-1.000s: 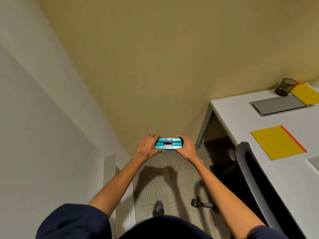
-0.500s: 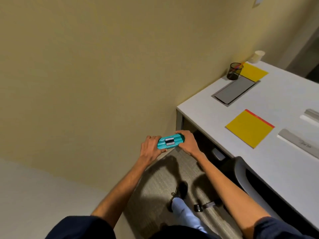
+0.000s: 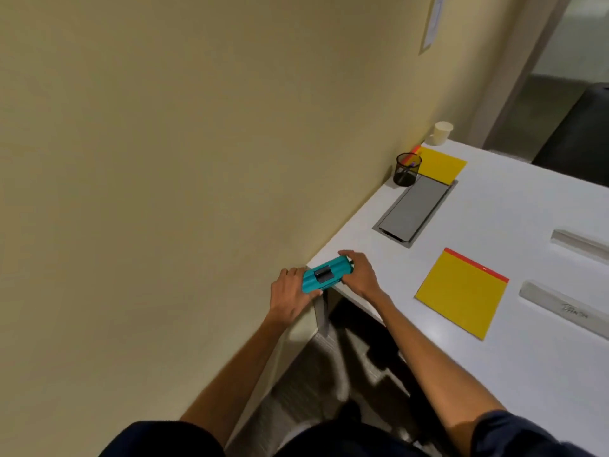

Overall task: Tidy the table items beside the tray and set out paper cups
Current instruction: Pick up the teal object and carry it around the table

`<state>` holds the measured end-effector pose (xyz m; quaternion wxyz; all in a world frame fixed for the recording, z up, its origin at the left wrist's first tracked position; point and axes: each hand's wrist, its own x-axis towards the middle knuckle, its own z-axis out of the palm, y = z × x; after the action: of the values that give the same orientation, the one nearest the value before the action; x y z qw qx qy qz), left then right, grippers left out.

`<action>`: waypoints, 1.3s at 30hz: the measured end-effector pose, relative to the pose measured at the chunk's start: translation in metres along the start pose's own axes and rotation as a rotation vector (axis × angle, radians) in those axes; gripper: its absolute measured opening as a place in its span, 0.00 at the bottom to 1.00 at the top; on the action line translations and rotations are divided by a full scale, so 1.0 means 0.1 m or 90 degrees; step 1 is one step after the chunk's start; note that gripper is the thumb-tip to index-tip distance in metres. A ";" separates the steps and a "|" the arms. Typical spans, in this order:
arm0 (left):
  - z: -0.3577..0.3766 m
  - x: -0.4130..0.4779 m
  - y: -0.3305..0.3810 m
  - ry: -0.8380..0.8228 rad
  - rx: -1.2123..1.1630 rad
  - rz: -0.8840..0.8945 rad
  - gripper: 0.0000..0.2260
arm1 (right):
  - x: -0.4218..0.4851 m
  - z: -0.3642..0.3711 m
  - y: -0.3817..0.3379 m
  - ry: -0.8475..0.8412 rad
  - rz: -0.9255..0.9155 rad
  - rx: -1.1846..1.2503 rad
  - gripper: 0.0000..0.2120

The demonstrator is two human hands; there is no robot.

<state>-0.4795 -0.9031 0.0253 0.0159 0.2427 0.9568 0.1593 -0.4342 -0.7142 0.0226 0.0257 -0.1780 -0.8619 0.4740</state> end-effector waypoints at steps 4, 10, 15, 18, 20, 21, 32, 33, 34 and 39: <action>0.05 0.36 0.21 -0.032 -0.020 0.019 0.26 | 0.30 -0.19 0.11 0.021 0.008 -0.015 0.29; 0.17 1.05 0.36 0.065 -0.020 0.099 0.25 | 0.78 -0.50 0.26 0.102 0.043 -0.015 0.27; 0.31 1.57 0.53 -0.024 -0.072 0.026 0.28 | 1.27 -0.70 0.43 0.112 0.083 -0.013 0.22; 0.41 1.90 0.66 -0.025 -0.077 0.026 0.28 | 1.56 -0.83 0.49 0.130 0.122 -0.007 0.17; 0.51 2.15 0.74 -0.010 -0.086 0.037 0.28 | 1.76 -0.95 0.51 0.129 0.125 -0.025 0.16; 0.55 2.26 0.77 -0.009 -0.085 0.041 0.28 | 1.86 -1.02 0.52 0.127 0.127 -0.036 0.16; 1.12 2.82 1.35 -0.021 -0.097 0.031 0.25 | 2.45 -1.40 0.97 0.163 0.196 -0.003 0.20; 1.18 2.87 1.36 -0.028 -0.099 0.023 0.25 | 2.51 -1.41 1.02 0.150 0.203 -0.003 0.20; 1.23 2.92 1.37 -0.033 -0.107 0.012 0.25 | 2.58 -1.44 1.04 0.130 0.203 -0.013 0.21; 1.47 3.16 1.46 -0.069 -0.139 -0.050 0.27 | 2.96 -1.55 1.21 0.038 0.181 -0.083 0.22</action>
<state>-0.6757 -0.5898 -0.0533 0.1004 0.2101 0.9402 0.2486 -0.6443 -0.4320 -0.0292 -0.0275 -0.3133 -0.8560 0.4102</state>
